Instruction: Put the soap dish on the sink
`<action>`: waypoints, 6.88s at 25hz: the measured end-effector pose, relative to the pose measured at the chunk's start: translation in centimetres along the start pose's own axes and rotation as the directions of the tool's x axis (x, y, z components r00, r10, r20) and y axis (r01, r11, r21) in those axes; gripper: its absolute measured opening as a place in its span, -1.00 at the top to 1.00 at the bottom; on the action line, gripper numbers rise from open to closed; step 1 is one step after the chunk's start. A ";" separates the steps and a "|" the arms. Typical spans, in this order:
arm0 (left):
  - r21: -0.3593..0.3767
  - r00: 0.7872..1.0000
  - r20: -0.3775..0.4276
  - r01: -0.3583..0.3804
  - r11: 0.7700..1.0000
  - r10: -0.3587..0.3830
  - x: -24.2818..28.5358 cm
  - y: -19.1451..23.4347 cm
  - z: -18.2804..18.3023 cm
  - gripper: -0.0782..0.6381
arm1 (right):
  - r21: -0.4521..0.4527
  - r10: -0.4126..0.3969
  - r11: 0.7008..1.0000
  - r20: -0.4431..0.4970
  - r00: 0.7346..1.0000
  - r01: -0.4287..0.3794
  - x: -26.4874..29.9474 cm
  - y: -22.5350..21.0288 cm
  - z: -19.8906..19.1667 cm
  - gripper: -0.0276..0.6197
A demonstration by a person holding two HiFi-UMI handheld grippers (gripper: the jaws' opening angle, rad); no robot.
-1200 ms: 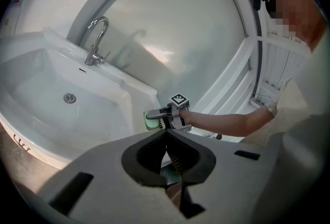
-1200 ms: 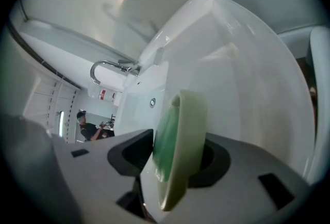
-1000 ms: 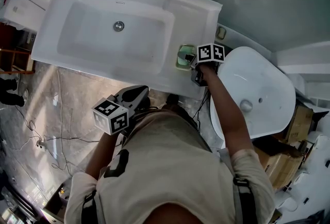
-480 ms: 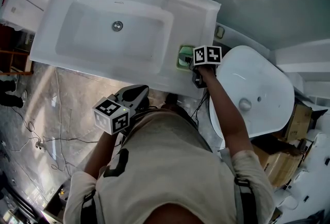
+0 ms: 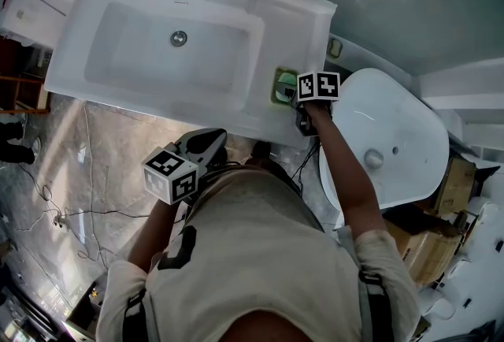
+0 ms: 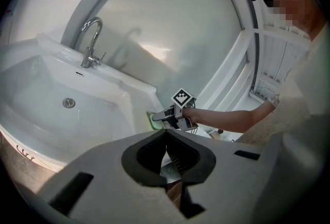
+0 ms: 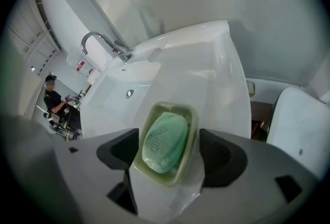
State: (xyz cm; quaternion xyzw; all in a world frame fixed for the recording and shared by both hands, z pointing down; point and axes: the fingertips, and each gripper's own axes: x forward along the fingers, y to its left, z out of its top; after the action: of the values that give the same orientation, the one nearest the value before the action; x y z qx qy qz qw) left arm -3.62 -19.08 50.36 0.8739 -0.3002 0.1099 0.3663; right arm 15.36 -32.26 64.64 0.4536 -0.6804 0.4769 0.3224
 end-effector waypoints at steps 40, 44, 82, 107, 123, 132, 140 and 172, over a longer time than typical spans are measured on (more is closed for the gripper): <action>0.002 1.000 0.011 -0.020 1.000 0.020 -0.5 0.6 0.0 0.73 | -0.013 -0.192 0.981 0.048 0.980 0.193 -0.5 0.1 -3.3 -0.14; 0.012 1.000 0.004 -0.021 1.000 0.021 -0.2 0.7 0.0 0.73 | 0.037 -0.223 0.975 0.100 0.970 0.220 -0.4 -0.4 -3.0 -0.02; 0.075 0.983 0.055 -0.177 0.981 0.173 -4.8 4.8 1.0 0.73 | -0.171 -0.276 0.944 0.059 0.959 0.282 0.0 1.1 -3.5 -0.15; 0.077 0.982 0.061 -0.183 0.980 0.179 -4.9 6.0 1.8 0.73 | -0.129 -0.205 0.965 0.168 0.964 0.228 -2.4 2.3 -1.2 0.14; 0.136 0.992 0.076 -0.113 0.984 0.103 -6.9 5.9 2.5 0.73 | 0.013 0.515 0.811 0.456 0.725 -0.585 -12.1 18.6 -1.8 0.88; 0.156 0.999 0.040 -0.018 0.988 0.012 -7.4 5.8 1.5 0.73 | 0.030 0.575 0.729 0.516 0.635 -0.684 -14.0 22.8 -2.9 0.88; 0.260 0.997 0.044 0.048 0.964 -0.062 -6.1 3.6 2.0 0.73 | 0.090 0.551 0.692 0.575 0.604 -0.716 -16.6 22.5 -5.9 0.88; 0.307 1.000 -0.021 0.014 0.952 -0.008 3.1 -11.0 -2.2 0.73 | 0.049 0.663 0.544 0.587 0.465 -0.838 -25.4 12.6 -13.3 0.88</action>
State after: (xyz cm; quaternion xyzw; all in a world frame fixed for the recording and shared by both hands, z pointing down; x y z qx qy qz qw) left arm 5.57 -12.83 46.90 0.9206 -0.2710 0.1618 0.2297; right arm 13.42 -10.18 42.54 0.2546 -0.7775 0.5407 -0.1957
